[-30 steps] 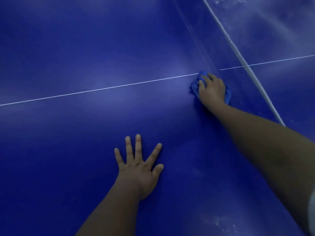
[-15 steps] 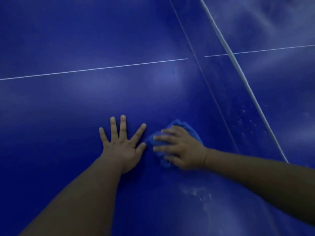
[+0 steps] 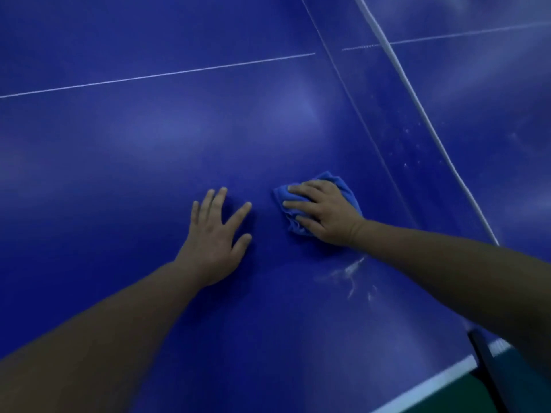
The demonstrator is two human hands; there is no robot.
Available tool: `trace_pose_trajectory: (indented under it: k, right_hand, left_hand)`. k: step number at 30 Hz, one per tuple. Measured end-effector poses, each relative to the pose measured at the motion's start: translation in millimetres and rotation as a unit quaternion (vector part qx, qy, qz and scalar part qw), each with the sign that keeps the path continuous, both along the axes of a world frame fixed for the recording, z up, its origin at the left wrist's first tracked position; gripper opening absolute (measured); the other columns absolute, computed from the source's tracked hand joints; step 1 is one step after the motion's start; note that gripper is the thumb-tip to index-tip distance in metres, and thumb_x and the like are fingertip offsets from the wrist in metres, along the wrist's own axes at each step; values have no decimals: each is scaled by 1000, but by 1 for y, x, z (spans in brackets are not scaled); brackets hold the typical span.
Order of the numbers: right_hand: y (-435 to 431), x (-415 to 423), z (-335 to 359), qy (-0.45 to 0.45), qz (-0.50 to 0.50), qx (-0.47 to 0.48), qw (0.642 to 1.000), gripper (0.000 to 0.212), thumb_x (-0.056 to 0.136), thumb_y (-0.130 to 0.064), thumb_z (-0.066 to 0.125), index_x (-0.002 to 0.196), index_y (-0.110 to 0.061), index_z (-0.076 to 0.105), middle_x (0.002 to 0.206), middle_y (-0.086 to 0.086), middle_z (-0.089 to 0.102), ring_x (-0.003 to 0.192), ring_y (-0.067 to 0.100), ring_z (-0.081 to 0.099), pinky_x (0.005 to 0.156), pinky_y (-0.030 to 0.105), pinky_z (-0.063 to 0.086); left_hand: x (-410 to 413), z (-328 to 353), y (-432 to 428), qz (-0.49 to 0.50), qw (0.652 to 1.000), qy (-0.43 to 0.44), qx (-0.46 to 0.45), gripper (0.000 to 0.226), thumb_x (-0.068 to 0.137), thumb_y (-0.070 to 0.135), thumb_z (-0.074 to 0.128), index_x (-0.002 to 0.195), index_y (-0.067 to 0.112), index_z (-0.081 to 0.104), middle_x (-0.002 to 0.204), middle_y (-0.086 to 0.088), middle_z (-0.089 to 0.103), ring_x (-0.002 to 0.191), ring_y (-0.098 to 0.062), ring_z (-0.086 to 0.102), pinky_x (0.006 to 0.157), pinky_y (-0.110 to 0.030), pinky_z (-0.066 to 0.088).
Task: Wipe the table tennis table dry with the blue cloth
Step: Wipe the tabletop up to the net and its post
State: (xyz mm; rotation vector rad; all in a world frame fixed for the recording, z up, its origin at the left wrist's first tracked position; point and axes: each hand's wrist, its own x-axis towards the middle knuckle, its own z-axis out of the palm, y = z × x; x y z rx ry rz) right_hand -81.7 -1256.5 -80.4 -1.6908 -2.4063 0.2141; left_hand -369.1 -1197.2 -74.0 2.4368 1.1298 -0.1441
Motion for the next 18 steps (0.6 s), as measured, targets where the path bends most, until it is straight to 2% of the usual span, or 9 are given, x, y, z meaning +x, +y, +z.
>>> trace_pose_trajectory:
  k: [4,7,11,14,16,17,18]
  right_hand:
    - [-111,-28,-3,30,47,-41,998,37,102,-35,49,128,-18,69,142,7,58,122,34,51,108,47,36]
    - [-204,-52,-1,40,24,-42,998,37,105,-36,45,128,-20,69,145,3,56,127,31,49,111,43,34]
    - [-297,-75,-7,36,-89,-36,995,37,107,-39,44,128,-20,69,144,2,55,126,30,49,107,42,37]
    - [-343,-86,-3,2,-204,-32,978,45,108,-42,38,122,-18,72,138,3,55,115,31,53,95,43,42]
    - [-368,-93,9,-13,-336,-39,941,44,106,-42,40,125,-17,71,135,7,58,112,34,59,91,43,50]
    - [-382,-94,15,-2,-440,-51,897,41,104,-39,45,128,-15,67,135,9,59,114,36,61,92,44,52]
    - [-393,-94,18,30,-554,-47,830,39,102,-36,50,130,-12,64,135,12,58,115,39,60,93,45,52]
  left_hand:
    - [-13,-7,-54,-47,998,-30,21,65,96,56,17,157,33,22,167,-11,-6,152,-25,-18,121,-46,-15]
    - [-24,-11,-92,-74,996,-34,20,63,98,52,20,157,32,23,166,-12,-5,152,-24,-19,121,-47,-13]
    - [-39,-10,-134,-110,994,-22,11,64,98,54,18,158,32,21,166,-11,-7,152,-23,-21,121,-50,-13]
    - [-48,-8,-159,-138,990,-11,8,68,96,55,15,159,30,21,166,-11,-6,153,-26,-17,122,-53,-9]
    - [-51,-4,-175,-165,986,-1,4,71,94,57,10,159,30,18,167,-11,-8,152,-26,-17,121,-51,-13]
    - [-52,-2,-182,-175,984,0,1,73,92,58,8,159,29,16,167,-10,-8,152,-25,-18,121,-50,-15]
    - [-53,0,-188,-183,983,1,-2,75,91,59,6,160,29,14,167,-10,-9,152,-25,-19,120,-48,-17]
